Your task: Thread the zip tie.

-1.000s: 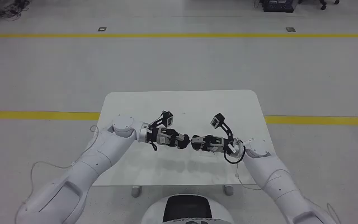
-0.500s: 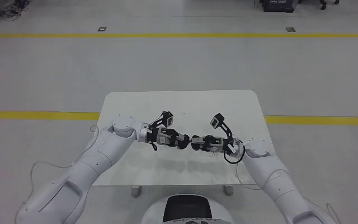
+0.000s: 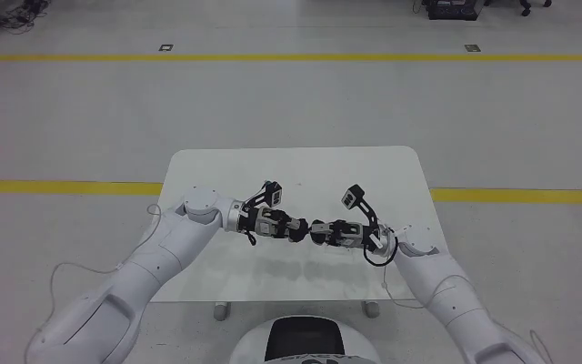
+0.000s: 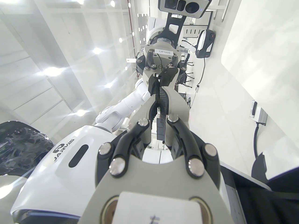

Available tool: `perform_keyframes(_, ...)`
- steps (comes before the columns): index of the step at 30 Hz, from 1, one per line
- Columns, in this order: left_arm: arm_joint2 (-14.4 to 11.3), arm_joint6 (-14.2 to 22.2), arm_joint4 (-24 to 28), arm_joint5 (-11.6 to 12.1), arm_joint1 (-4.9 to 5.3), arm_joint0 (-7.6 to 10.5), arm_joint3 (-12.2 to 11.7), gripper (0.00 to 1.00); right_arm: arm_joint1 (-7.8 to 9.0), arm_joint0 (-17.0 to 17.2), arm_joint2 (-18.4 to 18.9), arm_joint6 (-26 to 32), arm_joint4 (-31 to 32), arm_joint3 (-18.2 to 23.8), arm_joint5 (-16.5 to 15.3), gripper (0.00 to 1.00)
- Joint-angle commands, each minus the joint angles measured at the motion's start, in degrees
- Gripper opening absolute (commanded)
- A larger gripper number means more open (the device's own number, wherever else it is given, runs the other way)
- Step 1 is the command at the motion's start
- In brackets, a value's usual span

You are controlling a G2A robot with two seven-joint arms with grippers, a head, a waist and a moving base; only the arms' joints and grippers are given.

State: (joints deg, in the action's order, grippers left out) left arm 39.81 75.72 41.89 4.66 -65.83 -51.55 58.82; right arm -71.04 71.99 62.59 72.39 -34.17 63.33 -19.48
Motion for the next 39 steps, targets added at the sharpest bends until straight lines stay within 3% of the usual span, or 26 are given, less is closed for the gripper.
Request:
perform_keyframes(1, 0.1, -0.1, 0.1, 0.1, 0.01, 0.01, -0.1, 0.00, -0.01, -0.1, 0.1, 0.0, -0.2, -0.3, 0.0, 0.93)
perform_keyframes(2, 0.1, -0.1, 0.1, 0.1, 0.02, 0.02, -0.1, 0.00, -0.01, -0.1, 0.1, 0.0, -0.3, -0.3, 0.0, 1.00)
perform_keyframes(12, 0.9, -0.4, 0.1, 0.7, 0.30, -0.03, -0.1, 0.00, 0.21, 0.4, 1.5, -0.5, -0.6, 0.1, 0.0, 1.00)
perform_keyframes(21, 4.3, -3.0, 0.4, 3.3, 1.42, -0.58, 0.3, 0.00, 0.66, 1.4, 3.6, -0.1, -1.0, 0.6, 0.0, 1.00)
perform_keyframes(29, 4.4, -3.4, 0.4, 3.3, 1.41, -0.64, 0.4, 0.00, 0.66, 1.4, 3.6, -0.1, -1.0, 0.6, 0.0, 1.00)
perform_keyframes(31, 5.2, -5.2, 1.2, 4.7, 1.48, -0.91, 0.2, 0.00, 0.66, 1.4, 3.6, -0.1, -1.0, 0.6, 0.0, 1.00)
perform_keyframes(36, 7.5, -5.6, 2.1, 10.5, 1.82, -1.05, -1.1, 0.00, 0.66, 1.4, 3.6, -0.1, -1.0, 0.6, 0.0, 1.00)
perform_keyframes(39, 8.9, -3.1, 4.6, 13.1, 2.02, -1.50, -1.3, 0.00, 0.66, 1.4, 3.6, -0.1, -1.0, 0.6, 0.0, 1.00)
